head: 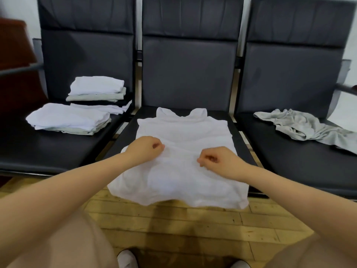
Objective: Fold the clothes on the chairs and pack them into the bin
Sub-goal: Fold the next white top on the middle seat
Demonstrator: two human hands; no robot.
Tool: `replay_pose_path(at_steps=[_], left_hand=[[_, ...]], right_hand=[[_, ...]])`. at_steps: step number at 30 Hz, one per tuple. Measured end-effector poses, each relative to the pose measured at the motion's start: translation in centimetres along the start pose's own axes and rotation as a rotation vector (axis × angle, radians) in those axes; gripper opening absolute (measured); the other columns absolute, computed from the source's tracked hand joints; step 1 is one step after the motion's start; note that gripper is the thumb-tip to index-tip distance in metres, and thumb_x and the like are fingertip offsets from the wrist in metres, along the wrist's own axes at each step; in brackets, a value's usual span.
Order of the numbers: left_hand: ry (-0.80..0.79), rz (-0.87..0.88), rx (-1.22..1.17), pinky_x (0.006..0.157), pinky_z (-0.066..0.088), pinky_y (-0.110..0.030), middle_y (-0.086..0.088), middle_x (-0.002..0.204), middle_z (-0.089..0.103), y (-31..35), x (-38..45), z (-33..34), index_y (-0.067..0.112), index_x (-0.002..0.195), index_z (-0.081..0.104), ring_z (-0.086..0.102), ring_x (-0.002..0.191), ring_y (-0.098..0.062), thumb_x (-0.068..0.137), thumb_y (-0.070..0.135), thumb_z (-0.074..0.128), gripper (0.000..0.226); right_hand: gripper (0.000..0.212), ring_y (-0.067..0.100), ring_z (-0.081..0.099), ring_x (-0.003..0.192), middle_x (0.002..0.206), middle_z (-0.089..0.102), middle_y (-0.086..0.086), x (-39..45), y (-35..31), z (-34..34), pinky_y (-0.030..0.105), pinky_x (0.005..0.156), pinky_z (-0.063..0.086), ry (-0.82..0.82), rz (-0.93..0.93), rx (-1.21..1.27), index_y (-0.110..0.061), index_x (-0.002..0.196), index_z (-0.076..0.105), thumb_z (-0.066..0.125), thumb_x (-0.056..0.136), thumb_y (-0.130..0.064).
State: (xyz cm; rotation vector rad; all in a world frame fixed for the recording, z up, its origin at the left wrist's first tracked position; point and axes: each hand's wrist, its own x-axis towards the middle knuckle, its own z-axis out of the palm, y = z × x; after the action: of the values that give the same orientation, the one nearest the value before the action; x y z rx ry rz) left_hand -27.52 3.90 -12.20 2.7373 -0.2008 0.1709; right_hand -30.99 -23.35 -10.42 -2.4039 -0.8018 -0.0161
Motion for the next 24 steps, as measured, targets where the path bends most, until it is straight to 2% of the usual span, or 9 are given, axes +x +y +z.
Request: replay_pose_path(at_steps=[3,6,10,13,15,17,19,21,24], left_hand=[[0.056,-0.083,-0.047,0.067,0.043,-0.031,-0.003,0.085,0.067,-0.2,3.1,-0.9,0.010,0.091,0.069,0.058,0.075,-0.020,0.095,0.034,0.048,0.033],[0.093,-0.173,-0.122,0.069,0.043,-0.030,-0.011,0.087,0.066,-0.5,7.0,-2.0,0.003,0.093,0.069,0.056,0.075,-0.022,0.095,0.030,0.047,0.035],[0.105,-0.270,-0.244,0.078,0.046,-0.035,-0.015,0.096,0.066,-1.3,12.6,-1.7,0.000,0.093,0.068,0.059,0.085,-0.025,0.095,0.027,0.048,0.033],[0.123,-0.322,-0.244,0.091,0.047,-0.037,-0.011,0.095,0.067,-1.6,16.6,-0.5,0.002,0.093,0.068,0.060,0.088,-0.027,0.097,0.029,0.043,0.037],[0.136,-0.351,-0.215,0.085,0.048,-0.034,-0.012,0.094,0.067,-1.5,19.3,0.3,0.005,0.093,0.068,0.060,0.087,-0.027,0.095,0.028,0.044,0.034],[0.164,-0.374,-0.169,0.075,0.045,-0.032,-0.011,0.091,0.066,-1.6,21.9,1.0,0.008,0.089,0.065,0.059,0.082,-0.026,0.093,0.031,0.046,0.030],[0.201,-0.427,-0.135,0.074,0.044,-0.032,-0.008,0.094,0.063,-2.1,24.6,2.0,0.010,0.098,0.064,0.060,0.091,-0.026,0.093,0.040,0.046,0.035],[0.205,-0.504,-0.092,0.074,0.043,-0.033,-0.007,0.104,0.061,-2.8,26.6,3.1,0.010,0.107,0.061,0.056,0.103,-0.028,0.092,0.052,0.045,0.047],[0.148,-0.586,0.015,0.075,0.043,-0.034,-0.008,0.119,0.055,-3.9,29.2,4.7,0.010,0.115,0.059,0.047,0.115,-0.027,0.090,0.053,0.049,0.051]], right_hand=[[0.028,0.003,0.058,0.066,0.073,0.064,-0.007,4.1,2.2,-1.5,0.018,0.064,0.043,0.087,0.177,0.074,-0.022,0.071,0.064,0.054,0.096,-0.028],[0.027,0.012,0.061,0.075,0.077,0.065,-0.004,8.4,5.6,-2.6,0.023,0.069,0.047,0.162,0.336,0.083,-0.018,0.076,0.066,0.052,0.097,-0.027],[0.030,0.022,0.060,0.074,0.074,0.064,0.000,14.0,9.8,-3.9,0.037,0.074,0.053,0.315,0.473,0.104,-0.012,0.077,0.069,0.051,0.097,-0.027],[0.033,0.023,0.052,0.068,0.073,0.063,0.011,17.7,12.3,-4.5,0.036,0.063,0.046,0.369,0.531,0.092,0.004,0.087,0.067,0.052,0.095,-0.025],[0.035,0.022,0.044,0.065,0.072,0.053,0.018,20.2,13.4,-4.7,0.031,0.061,0.037,0.378,0.568,0.032,0.007,0.082,0.060,0.052,0.093,-0.025],[0.034,0.020,0.040,0.060,0.070,0.048,0.011,22.7,14.5,-4.7,0.029,0.059,0.034,0.386,0.610,-0.024,-0.005,0.069,0.051,0.052,0.093,-0.030],[0.040,0.019,0.044,0.056,0.068,0.052,0.007,25.4,16.2,-4.2,0.027,0.054,0.033,0.395,0.685,-0.045,-0.009,0.070,0.051,0.053,0.092,-0.042],[0.049,0.022,0.057,0.075,0.088,0.063,0.007,27.2,17.5,-3.5,0.028,0.059,0.042,0.353,0.816,-0.042,-0.009,0.092,0.061,0.053,0.089,-0.057],[0.058,0.029,0.053,0.111,0.117,0.060,0.010,29.9,19.5,-2.0,0.040,0.090,0.048,0.318,0.895,-0.158,-0.010,0.116,0.059,0.053,0.087,-0.059]])
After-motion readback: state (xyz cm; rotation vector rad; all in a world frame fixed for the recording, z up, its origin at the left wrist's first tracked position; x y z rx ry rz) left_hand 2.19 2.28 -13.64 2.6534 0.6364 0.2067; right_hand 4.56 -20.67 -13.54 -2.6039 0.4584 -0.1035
